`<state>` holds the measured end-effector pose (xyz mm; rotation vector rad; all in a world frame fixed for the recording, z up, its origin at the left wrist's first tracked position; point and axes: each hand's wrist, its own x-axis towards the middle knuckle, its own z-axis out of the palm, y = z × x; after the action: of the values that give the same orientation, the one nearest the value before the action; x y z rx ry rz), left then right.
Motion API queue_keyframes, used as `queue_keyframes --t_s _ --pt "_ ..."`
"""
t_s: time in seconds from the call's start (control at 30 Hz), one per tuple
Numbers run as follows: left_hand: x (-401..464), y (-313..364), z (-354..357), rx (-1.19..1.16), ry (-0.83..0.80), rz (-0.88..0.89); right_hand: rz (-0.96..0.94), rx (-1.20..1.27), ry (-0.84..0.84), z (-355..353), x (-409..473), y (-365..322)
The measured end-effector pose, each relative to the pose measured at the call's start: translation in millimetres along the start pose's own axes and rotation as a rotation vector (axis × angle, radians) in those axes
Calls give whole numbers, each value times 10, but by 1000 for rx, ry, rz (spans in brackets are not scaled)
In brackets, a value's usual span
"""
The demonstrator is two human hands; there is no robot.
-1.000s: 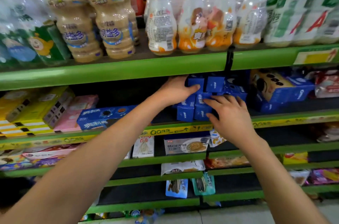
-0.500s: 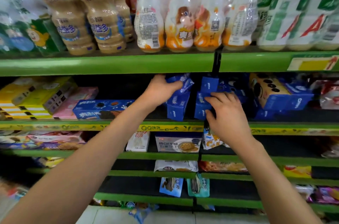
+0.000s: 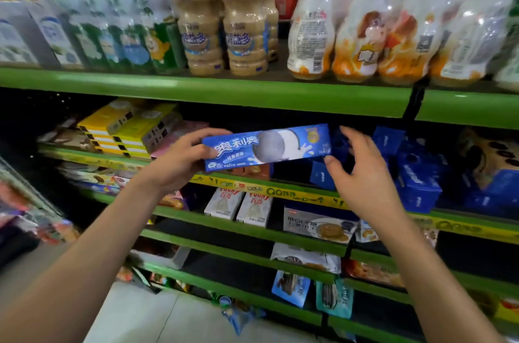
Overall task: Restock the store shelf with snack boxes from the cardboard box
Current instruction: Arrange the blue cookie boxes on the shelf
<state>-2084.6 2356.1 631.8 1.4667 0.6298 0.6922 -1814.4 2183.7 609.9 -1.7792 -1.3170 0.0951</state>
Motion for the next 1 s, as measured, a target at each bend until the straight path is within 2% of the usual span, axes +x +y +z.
queue_keyframes --t_s 0.37,0.5,0.8,1.0 --pt "-249 -63 -678 -130 -51 -29 282 714 -269 662 246 -257" --pt "-204 -33 -921 -89 -35 -57 336 885 -209 855 268 -317" --pt "11 -57 -1205 -115 47 20 341 936 -107 1070 334 -451" --pt "196 -66 -1244 -31 64 -16 344 798 -51 1173 432 -419"
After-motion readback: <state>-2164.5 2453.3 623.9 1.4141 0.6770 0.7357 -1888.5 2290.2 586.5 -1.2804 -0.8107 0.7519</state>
